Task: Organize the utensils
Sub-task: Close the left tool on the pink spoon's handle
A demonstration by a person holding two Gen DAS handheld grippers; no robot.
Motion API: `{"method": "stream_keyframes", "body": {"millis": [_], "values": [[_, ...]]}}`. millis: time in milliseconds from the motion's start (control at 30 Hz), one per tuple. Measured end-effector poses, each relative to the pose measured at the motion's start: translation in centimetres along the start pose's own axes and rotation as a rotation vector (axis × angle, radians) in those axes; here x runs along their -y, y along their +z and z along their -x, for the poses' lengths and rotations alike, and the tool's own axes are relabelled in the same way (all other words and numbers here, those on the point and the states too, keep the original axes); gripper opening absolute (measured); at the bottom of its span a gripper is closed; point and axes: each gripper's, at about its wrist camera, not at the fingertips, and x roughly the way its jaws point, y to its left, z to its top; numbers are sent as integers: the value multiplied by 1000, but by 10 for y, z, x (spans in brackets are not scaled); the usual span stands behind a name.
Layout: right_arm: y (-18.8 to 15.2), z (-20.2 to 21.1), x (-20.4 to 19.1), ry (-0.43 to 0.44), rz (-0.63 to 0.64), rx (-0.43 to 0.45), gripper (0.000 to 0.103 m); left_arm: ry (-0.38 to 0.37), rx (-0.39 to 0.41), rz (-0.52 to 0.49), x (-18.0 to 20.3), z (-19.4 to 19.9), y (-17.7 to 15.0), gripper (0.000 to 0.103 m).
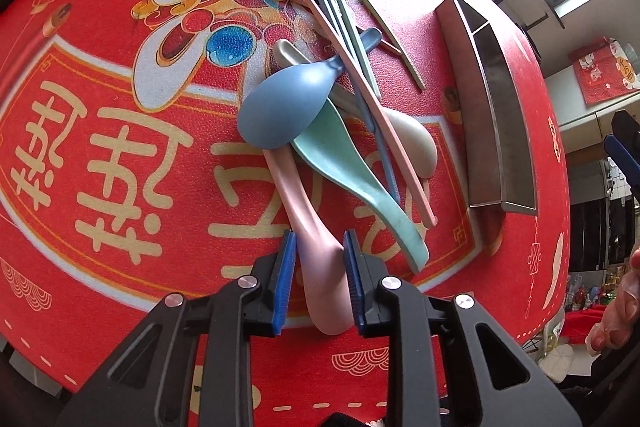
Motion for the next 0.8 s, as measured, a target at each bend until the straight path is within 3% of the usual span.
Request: {"method": "stream_keyframes", "body": {"millis": [133,233,433,533,600,800], "values": [[0,-1,2,9,4,-3,90,7,19,-10,1,5,-1,20],[0,-2,3,16,5,-5,90,-10,20,-39,8,8,-1,8],[0,-1,2,26,10,-4,90,-6,3,-88,24,3,-3,8],[-1,0,4,28,9,0,90,19,15,-36,15,5,-2,14],[-1,0,6,27,1,-3,90,25,11,2,7,5,-4,25],[-4,-3,5,35,13,-22,90,0,-5,15,9,-1,-9,32]]}}
